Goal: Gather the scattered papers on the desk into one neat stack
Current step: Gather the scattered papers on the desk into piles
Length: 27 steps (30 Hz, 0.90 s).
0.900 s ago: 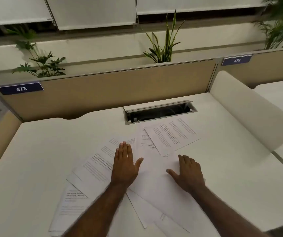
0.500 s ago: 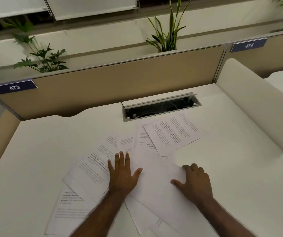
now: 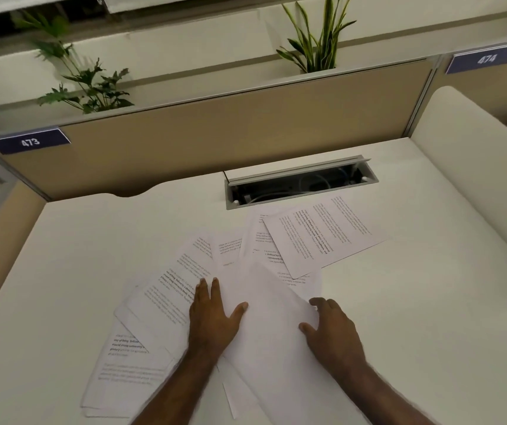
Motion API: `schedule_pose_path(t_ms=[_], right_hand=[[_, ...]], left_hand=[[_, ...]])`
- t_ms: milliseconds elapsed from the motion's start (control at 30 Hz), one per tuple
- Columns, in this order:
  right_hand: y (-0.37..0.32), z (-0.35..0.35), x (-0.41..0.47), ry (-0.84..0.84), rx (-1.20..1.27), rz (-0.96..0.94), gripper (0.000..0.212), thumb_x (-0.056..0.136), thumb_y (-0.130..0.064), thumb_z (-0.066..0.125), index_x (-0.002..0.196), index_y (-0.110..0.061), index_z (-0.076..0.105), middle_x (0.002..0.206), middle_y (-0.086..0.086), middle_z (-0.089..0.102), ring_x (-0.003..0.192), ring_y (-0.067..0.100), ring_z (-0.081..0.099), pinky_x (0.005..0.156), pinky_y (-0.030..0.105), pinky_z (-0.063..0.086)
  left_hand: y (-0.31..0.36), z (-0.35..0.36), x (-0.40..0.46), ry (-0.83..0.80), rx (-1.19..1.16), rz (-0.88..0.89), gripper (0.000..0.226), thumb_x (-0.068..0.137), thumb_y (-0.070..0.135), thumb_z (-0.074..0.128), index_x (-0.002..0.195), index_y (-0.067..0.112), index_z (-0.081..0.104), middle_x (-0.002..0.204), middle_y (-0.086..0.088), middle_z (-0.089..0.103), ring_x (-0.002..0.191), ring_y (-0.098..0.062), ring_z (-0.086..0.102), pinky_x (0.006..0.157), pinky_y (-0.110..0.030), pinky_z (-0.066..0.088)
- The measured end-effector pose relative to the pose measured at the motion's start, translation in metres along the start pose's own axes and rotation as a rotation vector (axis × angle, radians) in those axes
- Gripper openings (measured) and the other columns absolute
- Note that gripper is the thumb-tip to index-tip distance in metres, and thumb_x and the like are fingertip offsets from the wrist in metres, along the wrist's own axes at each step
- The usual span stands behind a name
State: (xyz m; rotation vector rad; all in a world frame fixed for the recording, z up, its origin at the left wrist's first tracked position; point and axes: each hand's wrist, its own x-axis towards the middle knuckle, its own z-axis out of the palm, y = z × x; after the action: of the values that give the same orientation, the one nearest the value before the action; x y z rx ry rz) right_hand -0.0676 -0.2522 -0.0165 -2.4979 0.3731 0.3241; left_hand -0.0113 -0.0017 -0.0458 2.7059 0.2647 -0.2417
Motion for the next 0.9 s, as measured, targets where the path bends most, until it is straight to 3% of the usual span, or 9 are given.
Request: schedule_pose_path(t_ms=[233, 433, 500, 600, 667, 733, 800, 900], right_hand=[[-0.023, 0.015, 0.002, -0.032, -0.060, 0.021, 0.069, 0.094, -0.041, 0.077, 0.154, -0.018, 0.051, 0.141, 0.005, 0.060, 0.131, 0.027, 0.057, 0.108, 0.034, 0.048], [-0.044, 0.023, 0.002, -0.042, -0.040, 0.151, 0.073, 0.082, -0.031, 0.078, 0.148, -0.024, 0.050, 0.134, 0.002, 0.064, 0.125, 0.028, 0.062, 0.104, 0.040, 0.052], [-0.045, 0.023, 0.005, -0.061, 0.005, 0.197, 0.064, 0.078, -0.026, 0.077, 0.138, -0.024, 0.056, 0.128, 0.002, 0.067, 0.118, 0.028, 0.065, 0.098, 0.038, 0.053], [-0.046, 0.022, 0.006, -0.104, 0.055, 0.185, 0.032, 0.081, -0.025, 0.077, 0.112, -0.022, 0.067, 0.113, 0.001, 0.072, 0.094, 0.022, 0.065, 0.076, 0.027, 0.049], [-0.048, 0.017, 0.002, -0.054, 0.098, 0.163, 0.014, 0.088, -0.027, 0.076, 0.093, -0.025, 0.063, 0.097, -0.004, 0.072, 0.081, 0.016, 0.063, 0.065, 0.024, 0.043], [-0.054, 0.009, -0.006, 0.057, 0.162, 0.135, 0.015, 0.094, -0.028, 0.075, 0.087, -0.027, 0.062, 0.084, -0.011, 0.070, 0.071, 0.006, 0.062, 0.058, 0.018, 0.040], [-0.066, -0.004, -0.018, 0.178, 0.246, 0.090, 0.015, 0.099, -0.032, 0.073, 0.088, -0.032, 0.063, 0.086, -0.016, 0.071, 0.071, -0.005, 0.061, 0.058, 0.010, 0.037], [-0.088, -0.021, -0.037, 0.372, 0.295, -0.065, 0.013, 0.096, -0.038, 0.078, 0.096, -0.035, 0.065, 0.097, -0.015, 0.072, 0.078, -0.001, 0.065, 0.065, 0.010, 0.045]], left_hand=[[0.004, -0.012, 0.000, 0.028, -0.224, -0.094, 0.091, 0.092, 0.055, 0.069, 0.162, 0.014, 0.029, 0.173, -0.011, 0.018, 0.160, -0.028, 0.016, 0.127, -0.043, 0.021], [0.001, -0.016, -0.002, 0.030, -0.338, -0.104, 0.081, 0.092, 0.043, 0.074, 0.157, 0.010, 0.040, 0.169, -0.012, 0.029, 0.157, -0.027, 0.024, 0.125, -0.042, 0.029], [-0.001, -0.017, -0.002, 0.037, -0.359, -0.095, 0.079, 0.093, 0.044, 0.074, 0.155, 0.010, 0.041, 0.168, -0.012, 0.031, 0.157, -0.027, 0.026, 0.124, -0.041, 0.030], [-0.002, -0.022, -0.007, 0.054, -0.365, -0.087, 0.079, 0.093, 0.049, 0.072, 0.156, 0.013, 0.041, 0.170, -0.010, 0.028, 0.158, -0.026, 0.023, 0.122, -0.039, 0.031], [0.002, -0.029, -0.015, 0.059, -0.386, -0.103, 0.082, 0.092, 0.056, 0.068, 0.157, 0.017, 0.039, 0.174, -0.007, 0.021, 0.160, -0.025, 0.017, 0.122, -0.039, 0.029], [0.012, -0.040, -0.027, 0.042, -0.494, -0.138, 0.090, 0.088, 0.067, 0.064, 0.160, 0.021, 0.036, 0.175, -0.004, 0.016, 0.161, -0.023, 0.014, 0.122, -0.039, 0.029], [0.028, -0.053, -0.042, -0.009, -0.623, -0.163, 0.101, 0.080, 0.080, 0.059, 0.161, 0.027, 0.032, 0.175, -0.001, 0.017, 0.160, -0.025, 0.019, 0.120, -0.043, 0.033], [0.058, -0.074, -0.065, -0.101, -0.735, -0.142, 0.107, 0.069, 0.091, 0.054, 0.159, 0.036, 0.032, 0.170, 0.003, 0.032, 0.154, -0.027, 0.036, 0.116, -0.051, 0.041]])
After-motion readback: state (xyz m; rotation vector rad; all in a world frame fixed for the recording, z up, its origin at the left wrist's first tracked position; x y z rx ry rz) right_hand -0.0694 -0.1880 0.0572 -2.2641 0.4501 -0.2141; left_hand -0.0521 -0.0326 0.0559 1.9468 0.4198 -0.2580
